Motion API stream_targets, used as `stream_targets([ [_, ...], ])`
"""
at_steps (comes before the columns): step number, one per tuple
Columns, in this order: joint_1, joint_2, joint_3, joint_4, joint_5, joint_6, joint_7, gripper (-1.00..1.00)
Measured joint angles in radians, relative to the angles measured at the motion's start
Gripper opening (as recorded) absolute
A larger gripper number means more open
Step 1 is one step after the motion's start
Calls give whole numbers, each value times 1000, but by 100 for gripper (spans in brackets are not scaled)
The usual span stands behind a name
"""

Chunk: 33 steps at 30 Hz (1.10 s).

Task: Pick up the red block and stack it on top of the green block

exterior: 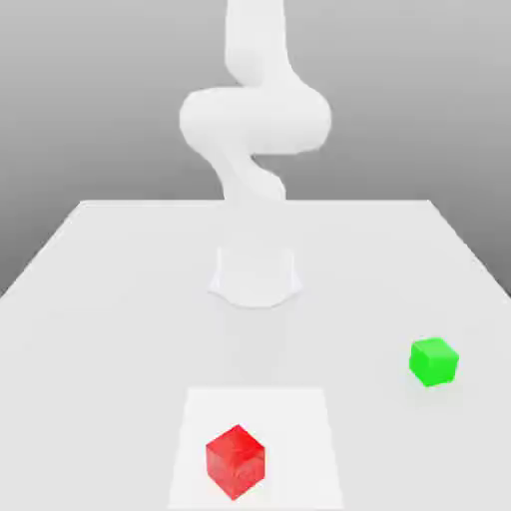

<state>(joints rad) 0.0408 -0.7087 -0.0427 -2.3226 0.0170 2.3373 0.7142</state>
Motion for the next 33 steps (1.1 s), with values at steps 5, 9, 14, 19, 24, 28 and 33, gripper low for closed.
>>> stream_targets([
  [5,77,188,-82,-46,40,76,-180,0],
  [9,125,334,-134,-82,76,135,-323,0],
  [14,161,517,-173,-126,121,208,-501,0],
  [19,168,695,-183,-172,136,284,-658,0],
  [24,154,863,-185,-214,93,367,-765,0],
  [28,119,1005,-139,-200,146,477,-825,0],
  [33,96,1064,-110,-192,174,523,-847,-100],
])
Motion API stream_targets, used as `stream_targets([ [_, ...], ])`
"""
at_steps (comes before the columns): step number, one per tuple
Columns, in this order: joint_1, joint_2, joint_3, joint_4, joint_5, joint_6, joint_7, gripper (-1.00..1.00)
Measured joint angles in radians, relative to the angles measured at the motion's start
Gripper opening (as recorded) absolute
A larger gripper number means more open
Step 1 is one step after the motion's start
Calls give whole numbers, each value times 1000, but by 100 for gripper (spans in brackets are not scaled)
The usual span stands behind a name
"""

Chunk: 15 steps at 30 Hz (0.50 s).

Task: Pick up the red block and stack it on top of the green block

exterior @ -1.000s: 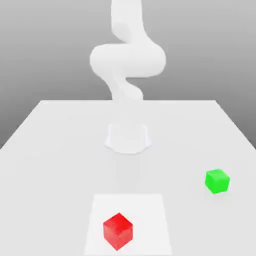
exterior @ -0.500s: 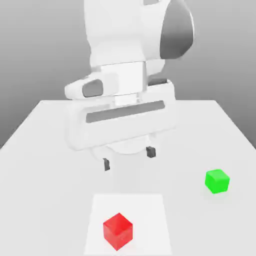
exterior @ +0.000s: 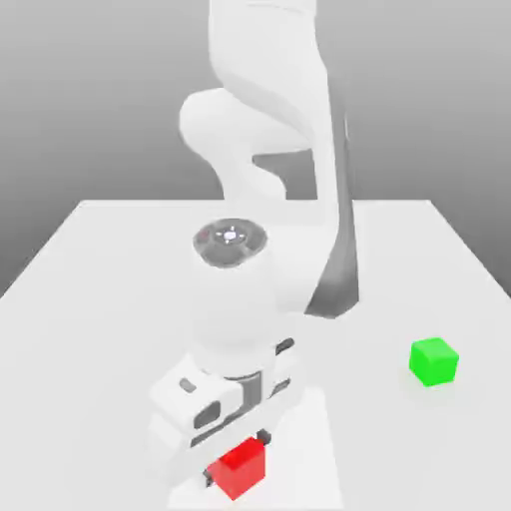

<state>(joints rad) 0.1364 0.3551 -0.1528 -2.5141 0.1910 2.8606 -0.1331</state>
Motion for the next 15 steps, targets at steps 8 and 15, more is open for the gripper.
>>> stream_targets([
  [8,26,-127,-41,-21,-76,-104,56,-100],
  [15,223,-285,87,-120,-88,-170,257,-100],
])
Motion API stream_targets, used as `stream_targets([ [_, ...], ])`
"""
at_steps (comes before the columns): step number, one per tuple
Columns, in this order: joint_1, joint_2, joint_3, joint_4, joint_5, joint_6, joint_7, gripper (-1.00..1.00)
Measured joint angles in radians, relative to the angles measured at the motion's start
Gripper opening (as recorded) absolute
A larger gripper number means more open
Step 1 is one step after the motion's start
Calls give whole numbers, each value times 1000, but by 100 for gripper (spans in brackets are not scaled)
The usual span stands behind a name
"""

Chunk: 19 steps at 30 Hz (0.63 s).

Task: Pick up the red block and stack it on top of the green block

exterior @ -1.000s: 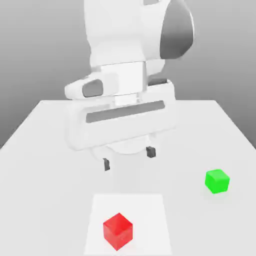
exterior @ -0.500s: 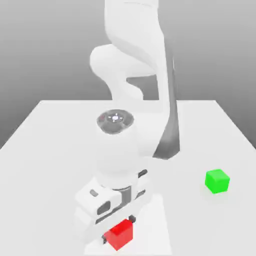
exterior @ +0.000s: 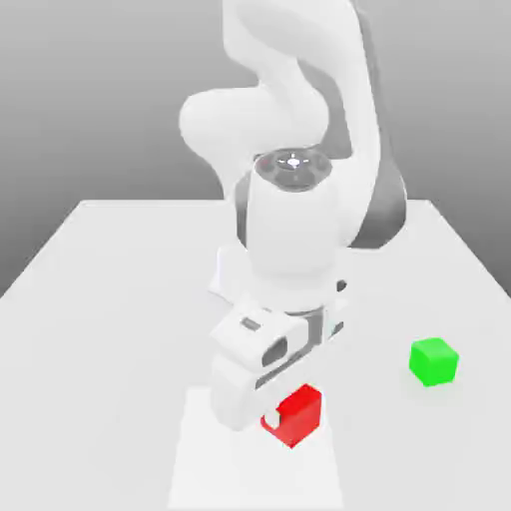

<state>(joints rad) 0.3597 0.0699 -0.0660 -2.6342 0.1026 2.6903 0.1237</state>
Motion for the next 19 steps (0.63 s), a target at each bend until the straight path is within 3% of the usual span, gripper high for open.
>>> stream_targets([
  [9,295,-188,192,-153,-42,-23,355,-100],
  [16,326,0,199,-164,-140,176,468,-100],
  [17,328,20,195,-163,-151,196,475,100],
  [19,328,20,195,-163,-151,196,475,100],
])
